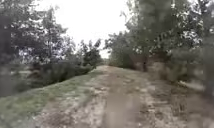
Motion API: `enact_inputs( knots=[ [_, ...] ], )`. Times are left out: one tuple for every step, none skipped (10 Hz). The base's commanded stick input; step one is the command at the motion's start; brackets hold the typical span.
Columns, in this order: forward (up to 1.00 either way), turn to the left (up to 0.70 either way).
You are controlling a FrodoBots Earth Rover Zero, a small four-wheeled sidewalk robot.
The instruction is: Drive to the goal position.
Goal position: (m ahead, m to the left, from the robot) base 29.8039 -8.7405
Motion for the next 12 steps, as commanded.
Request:
enact_inputs(
  knots=[
    [0.7,0.0],
    [0.7,0.0],
    [0.7,0.0],
    [0.7,0.0],
    [0.7,0.0],
    [0.7,0.0],
    [0.7,0.0],
    [0.7,-0.01],
    [0.7,-0.02],
    [0.7,-0.34],
    [0.7,-0.35],
    [0.7,-0.17]
  ],
)
